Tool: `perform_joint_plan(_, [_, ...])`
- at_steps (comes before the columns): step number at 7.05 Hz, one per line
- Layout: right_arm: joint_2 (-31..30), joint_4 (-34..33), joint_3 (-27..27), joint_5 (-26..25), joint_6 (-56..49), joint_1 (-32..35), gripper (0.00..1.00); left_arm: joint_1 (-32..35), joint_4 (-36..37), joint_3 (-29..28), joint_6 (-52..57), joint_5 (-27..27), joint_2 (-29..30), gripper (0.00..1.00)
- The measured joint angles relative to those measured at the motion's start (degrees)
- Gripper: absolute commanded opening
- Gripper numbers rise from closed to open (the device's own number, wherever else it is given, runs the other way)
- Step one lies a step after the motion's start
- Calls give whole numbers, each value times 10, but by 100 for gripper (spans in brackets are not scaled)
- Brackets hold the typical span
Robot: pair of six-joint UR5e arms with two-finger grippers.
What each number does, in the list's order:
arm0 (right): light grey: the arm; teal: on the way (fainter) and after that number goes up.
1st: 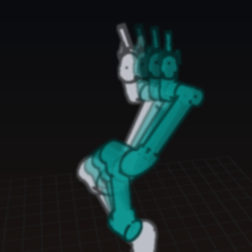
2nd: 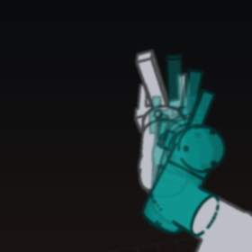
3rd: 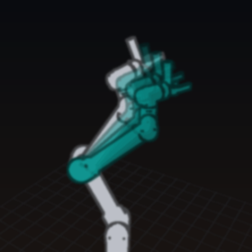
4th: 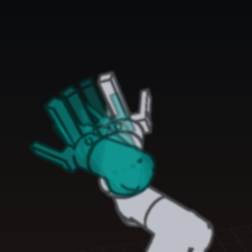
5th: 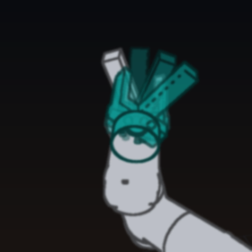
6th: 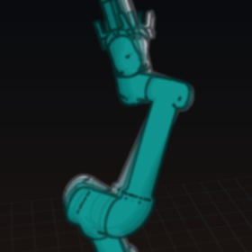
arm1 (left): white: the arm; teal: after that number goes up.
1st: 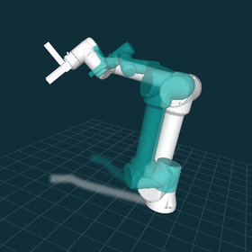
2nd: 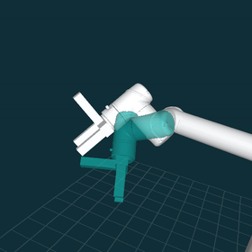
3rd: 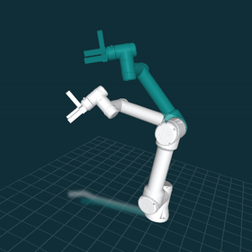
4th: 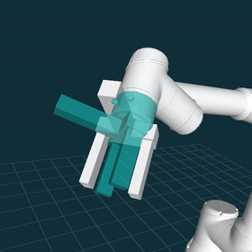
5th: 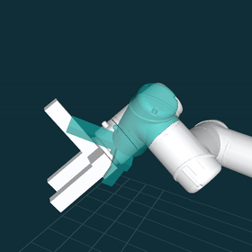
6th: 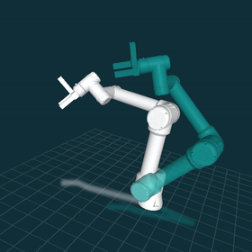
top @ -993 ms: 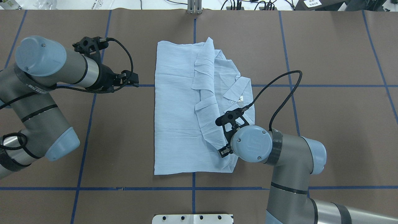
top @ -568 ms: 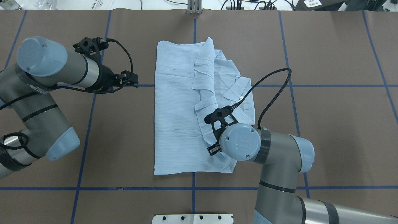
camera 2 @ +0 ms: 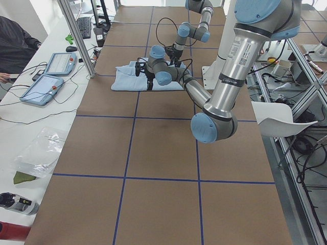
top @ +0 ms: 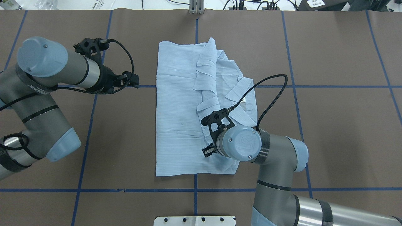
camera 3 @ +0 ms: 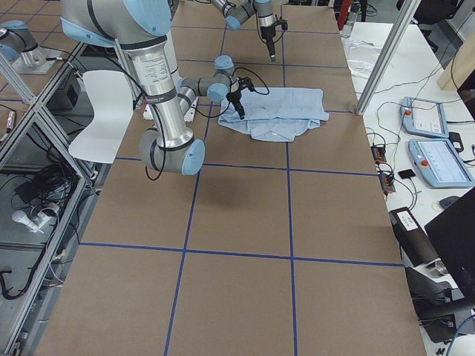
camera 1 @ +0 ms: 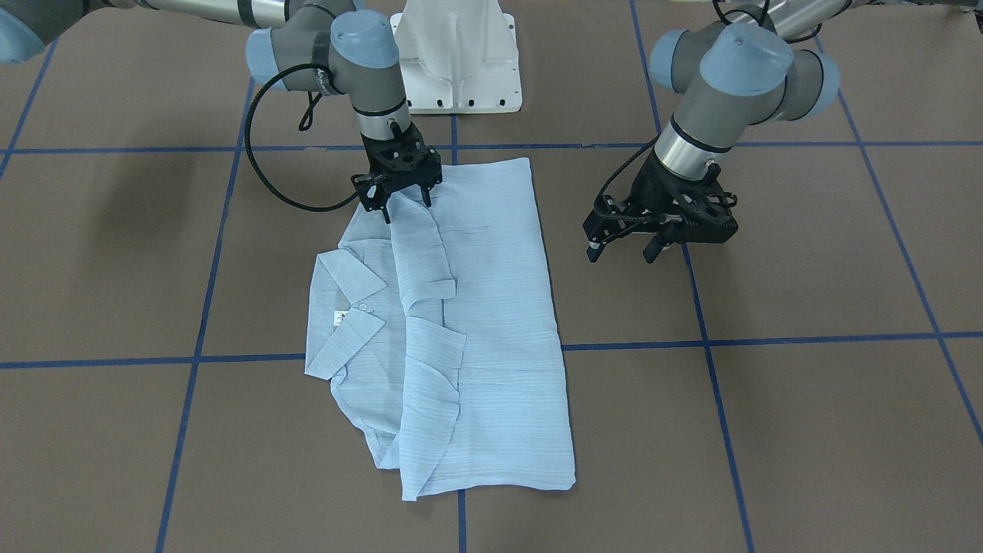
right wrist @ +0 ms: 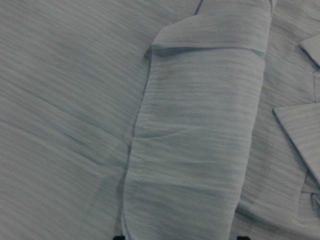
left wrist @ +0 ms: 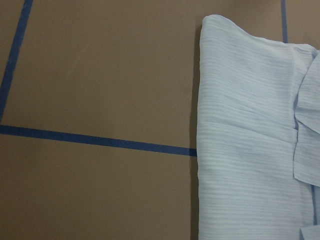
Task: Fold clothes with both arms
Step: 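Lift the right gripper and move it toward the collar area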
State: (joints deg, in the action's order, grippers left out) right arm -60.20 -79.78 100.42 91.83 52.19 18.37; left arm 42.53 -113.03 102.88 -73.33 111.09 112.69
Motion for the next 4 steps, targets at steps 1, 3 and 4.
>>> perform_joint_plan(1, [-3, 1, 5, 4, 0, 0, 63, 0, 0, -1, 0, 0, 0, 100])
perform_joint_plan(3, [-7, 1, 10, 6, 0, 0, 21, 0, 0, -3, -1, -1, 1, 100])
perform_joint_plan(4, [-8, 1, 11, 6, 0, 0, 5, 0, 0, -4, -1, -1, 1, 100])
